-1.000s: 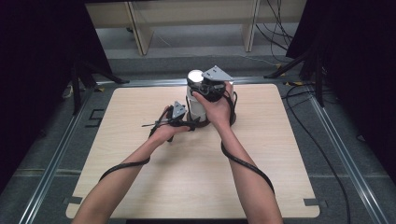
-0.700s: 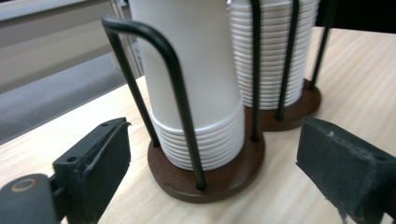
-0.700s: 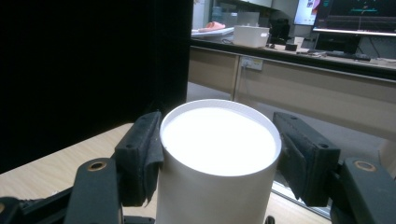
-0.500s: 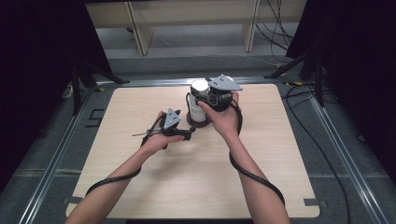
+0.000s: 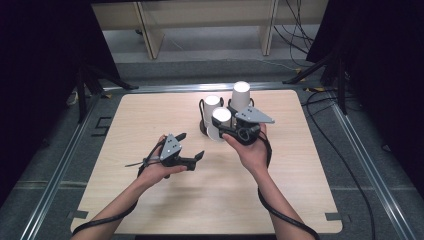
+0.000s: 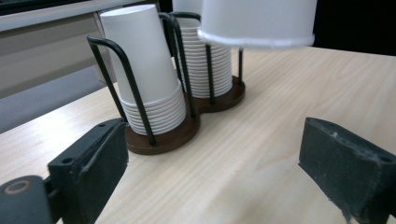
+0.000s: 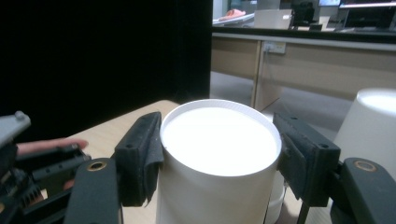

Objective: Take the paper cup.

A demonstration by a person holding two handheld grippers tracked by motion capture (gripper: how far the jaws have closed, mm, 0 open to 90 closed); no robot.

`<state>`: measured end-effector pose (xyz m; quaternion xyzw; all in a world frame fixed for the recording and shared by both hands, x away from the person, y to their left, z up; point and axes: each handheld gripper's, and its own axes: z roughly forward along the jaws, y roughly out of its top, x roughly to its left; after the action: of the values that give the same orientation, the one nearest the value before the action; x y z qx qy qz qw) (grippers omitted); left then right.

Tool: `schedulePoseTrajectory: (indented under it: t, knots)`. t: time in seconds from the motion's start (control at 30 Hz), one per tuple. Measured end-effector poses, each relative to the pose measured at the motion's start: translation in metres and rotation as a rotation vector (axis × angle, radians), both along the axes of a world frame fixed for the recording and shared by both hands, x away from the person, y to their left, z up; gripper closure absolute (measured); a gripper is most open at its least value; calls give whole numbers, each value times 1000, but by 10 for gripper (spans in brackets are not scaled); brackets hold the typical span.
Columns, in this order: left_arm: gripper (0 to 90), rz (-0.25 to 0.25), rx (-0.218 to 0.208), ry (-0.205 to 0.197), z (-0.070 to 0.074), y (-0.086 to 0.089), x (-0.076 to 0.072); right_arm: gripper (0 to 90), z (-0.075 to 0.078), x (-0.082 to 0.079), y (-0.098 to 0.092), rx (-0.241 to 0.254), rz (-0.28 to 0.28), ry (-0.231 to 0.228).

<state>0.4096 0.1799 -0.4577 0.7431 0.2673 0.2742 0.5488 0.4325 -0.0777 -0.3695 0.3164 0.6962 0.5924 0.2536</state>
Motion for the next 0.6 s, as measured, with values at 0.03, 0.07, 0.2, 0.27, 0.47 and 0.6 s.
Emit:
schedulePoseTrajectory:
  t: [0.03,0.07,0.2,0.27,0.47,0.6]
  knots:
    - [78,-2,5,1,0,2,-4,360,0,0,0,0,0,0]
    - [78,-3,2,-4,0,3,-9,360,-3,-4,-1,10,7,11]
    - [84,-6,-6,-8,-2,6,-21,360,-16,-18,-13,3,7,17]
    - [84,-9,-15,-18,-4,7,-27,359,-21,-25,-17,-2,3,34]
    - [84,-2,-7,-27,-2,12,-37,360,-28,-40,-34,0,-28,15]
    - [84,16,-35,-34,-3,18,-34,360,-29,-49,-42,-2,-46,13]
